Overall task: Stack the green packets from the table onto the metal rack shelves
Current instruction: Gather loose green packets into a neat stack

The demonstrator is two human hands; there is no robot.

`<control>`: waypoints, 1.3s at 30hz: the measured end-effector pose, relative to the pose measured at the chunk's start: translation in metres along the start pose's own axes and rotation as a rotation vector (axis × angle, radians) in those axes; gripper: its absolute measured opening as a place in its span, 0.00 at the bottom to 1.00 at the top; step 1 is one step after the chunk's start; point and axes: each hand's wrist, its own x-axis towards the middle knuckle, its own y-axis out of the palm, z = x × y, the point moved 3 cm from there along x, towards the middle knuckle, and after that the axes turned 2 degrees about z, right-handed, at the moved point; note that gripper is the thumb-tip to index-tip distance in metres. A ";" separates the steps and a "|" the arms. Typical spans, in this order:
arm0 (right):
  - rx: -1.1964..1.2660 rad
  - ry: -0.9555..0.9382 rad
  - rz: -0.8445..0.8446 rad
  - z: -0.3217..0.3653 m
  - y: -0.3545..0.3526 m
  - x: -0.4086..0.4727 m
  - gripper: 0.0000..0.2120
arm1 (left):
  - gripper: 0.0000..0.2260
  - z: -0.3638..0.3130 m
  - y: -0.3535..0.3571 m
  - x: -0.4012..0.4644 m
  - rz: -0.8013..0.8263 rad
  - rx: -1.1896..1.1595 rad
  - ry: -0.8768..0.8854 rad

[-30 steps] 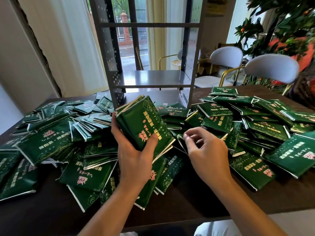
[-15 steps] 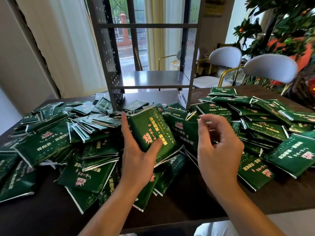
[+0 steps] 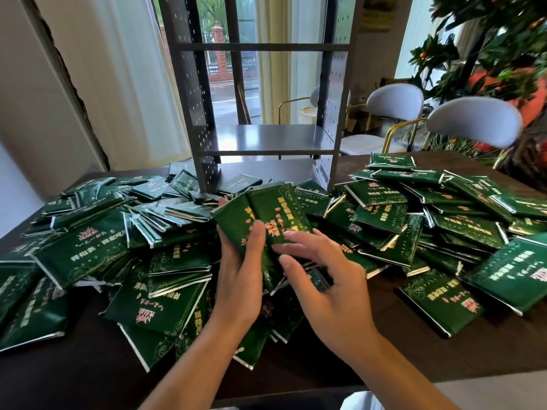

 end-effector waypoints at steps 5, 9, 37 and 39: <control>0.269 0.127 -0.058 -0.003 -0.016 0.008 0.17 | 0.27 -0.004 0.002 0.000 0.000 0.024 0.039; 0.238 0.320 0.011 -0.017 -0.019 0.012 0.22 | 0.36 -0.005 0.004 0.000 0.003 0.053 0.086; 0.771 0.662 0.243 -0.033 -0.021 0.007 0.50 | 0.58 0.009 0.011 -0.009 0.387 0.115 0.028; 0.811 0.677 0.210 -0.035 -0.022 0.008 0.49 | 0.53 0.009 0.013 -0.008 0.372 0.120 0.004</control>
